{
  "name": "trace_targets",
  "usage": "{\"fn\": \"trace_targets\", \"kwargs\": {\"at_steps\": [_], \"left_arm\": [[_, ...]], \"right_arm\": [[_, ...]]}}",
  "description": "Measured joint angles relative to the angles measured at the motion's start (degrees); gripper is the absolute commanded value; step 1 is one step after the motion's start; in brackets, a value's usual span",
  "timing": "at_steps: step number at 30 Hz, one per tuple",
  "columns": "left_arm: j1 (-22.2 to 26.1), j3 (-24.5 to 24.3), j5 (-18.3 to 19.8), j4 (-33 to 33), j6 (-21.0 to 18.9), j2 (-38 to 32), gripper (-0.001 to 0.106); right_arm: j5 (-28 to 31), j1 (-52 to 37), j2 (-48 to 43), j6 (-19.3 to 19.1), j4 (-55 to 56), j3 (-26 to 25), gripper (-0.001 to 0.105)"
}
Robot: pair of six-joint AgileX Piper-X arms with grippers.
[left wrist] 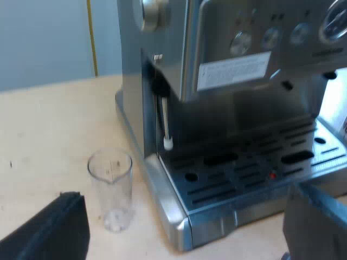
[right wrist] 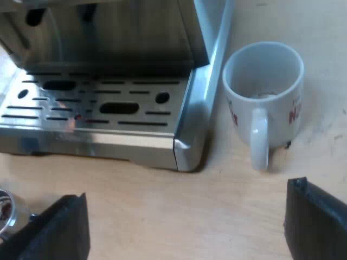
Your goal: Grind coffee beans and then tamp
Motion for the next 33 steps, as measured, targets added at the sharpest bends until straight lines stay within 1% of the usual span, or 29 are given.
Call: {"fn": "trace_targets", "kwargs": {"at_steps": [7,12,16,20,23,26,30,31,33], "left_arm": [[0.0,0.0,-0.03,0.0,0.0,-6.91,0.074],[0.0,0.0,-0.03,0.22,0.0,-11.62,0.074],[0.0,0.0,-0.03,3.16,0.0,-15.76,0.074],[0.0,-0.15,0.04,5.32,0.0,-17.81,0.074],[0.0,-0.36,0.04,8.83,0.0,-17.79,0.074],[0.0,-0.25,0.04,9.65,0.0,-17.92,0.074],[0.0,0.93,-2.09,8.98,0.0,-17.92,0.074],[0.0,1.67,-3.36,8.65,0.0,-17.92,0.074],[0.0,3.37,-4.57,8.43,0.0,-17.92,0.074]], "right_arm": [[-0.15,0.0,-10.66,0.01,0.64,0.0,0.082],[-0.19,0.0,-16.83,0.01,1.83,1.57,0.082],[-0.3,0.0,-21.55,0.25,3.66,3.56,0.082],[-0.63,0.0,-22.22,2.34,5.05,5.32,0.082],[-1.1,0.0,-22.22,2.45,5.81,5.83,0.082],[-1.17,0.0,-22.22,2.62,6.15,6.7,0.082],[-1.32,0.0,-22.22,2.62,6.14,7.68,0.082],[-1.32,0.0,-22.22,2.62,6.14,8.15,0.082],[-1.32,0.0,-22.22,2.62,6.14,9.14,0.082]]}}
